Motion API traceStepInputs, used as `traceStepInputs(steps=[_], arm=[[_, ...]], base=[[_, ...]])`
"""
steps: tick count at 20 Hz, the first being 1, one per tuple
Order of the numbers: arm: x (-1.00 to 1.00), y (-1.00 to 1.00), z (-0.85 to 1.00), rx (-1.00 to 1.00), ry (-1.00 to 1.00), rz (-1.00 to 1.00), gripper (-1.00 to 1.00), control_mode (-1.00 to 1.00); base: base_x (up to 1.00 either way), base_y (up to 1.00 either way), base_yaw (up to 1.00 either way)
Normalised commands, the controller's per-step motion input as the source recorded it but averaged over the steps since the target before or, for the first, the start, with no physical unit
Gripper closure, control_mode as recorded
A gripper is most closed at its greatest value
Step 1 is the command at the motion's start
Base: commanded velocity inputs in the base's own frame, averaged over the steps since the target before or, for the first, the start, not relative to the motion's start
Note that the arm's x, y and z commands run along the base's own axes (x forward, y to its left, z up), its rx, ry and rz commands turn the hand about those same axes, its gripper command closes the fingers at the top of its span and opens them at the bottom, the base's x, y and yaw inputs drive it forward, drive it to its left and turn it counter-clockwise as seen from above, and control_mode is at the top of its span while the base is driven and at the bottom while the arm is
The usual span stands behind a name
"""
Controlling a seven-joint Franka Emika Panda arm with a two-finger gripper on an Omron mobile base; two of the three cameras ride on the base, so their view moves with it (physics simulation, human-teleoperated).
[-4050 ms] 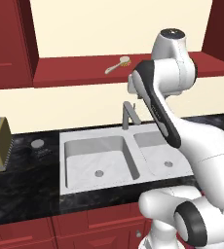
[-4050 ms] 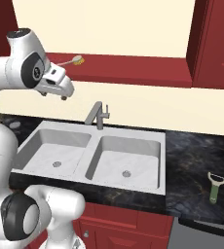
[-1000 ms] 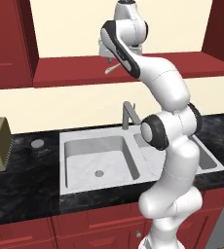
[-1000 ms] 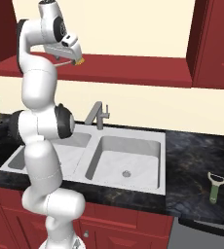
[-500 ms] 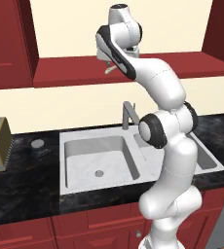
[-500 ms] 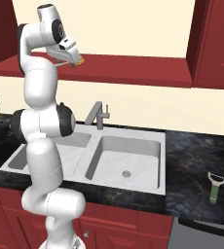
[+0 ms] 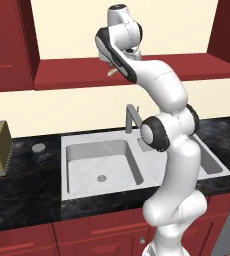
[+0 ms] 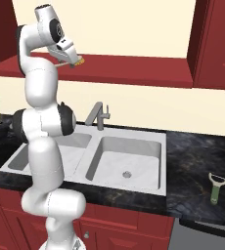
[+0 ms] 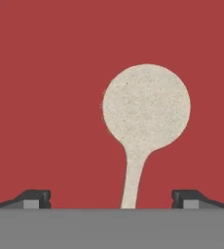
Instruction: Open the cabinet. Pick the dish brush and place it next to the sink. Then close the cabinet.
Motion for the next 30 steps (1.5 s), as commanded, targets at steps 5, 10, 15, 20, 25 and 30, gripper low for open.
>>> traceStepInputs(steps=[5,10,15,20,25,30], arm=[[0.00,0.00,-0.38,0.00,0.00,-0.02,-1.00,-1.00],[0.00,0.00,-0.29,0.00,0.01,0.00,-1.00,-1.00],[0.00,0.00,0.00,0.00,0.00,0.00,-1.00,-1.00],[0.00,0.00,0.00,0.00,0.00,0.00,1.00,-1.00],[0.00,0.00,0.00,0.00,0.00,0.00,1.00,-1.00],[-0.16,0.00,0.00,0.00,0.00,0.03,1.00,-1.00]], base=[[0.00,0.00,0.00],[0.00,0.00,0.00],[0.00,0.00,0.00],[0.00,0.00,0.00],[0.00,0.00,0.00],[0.00,0.00,0.00]])
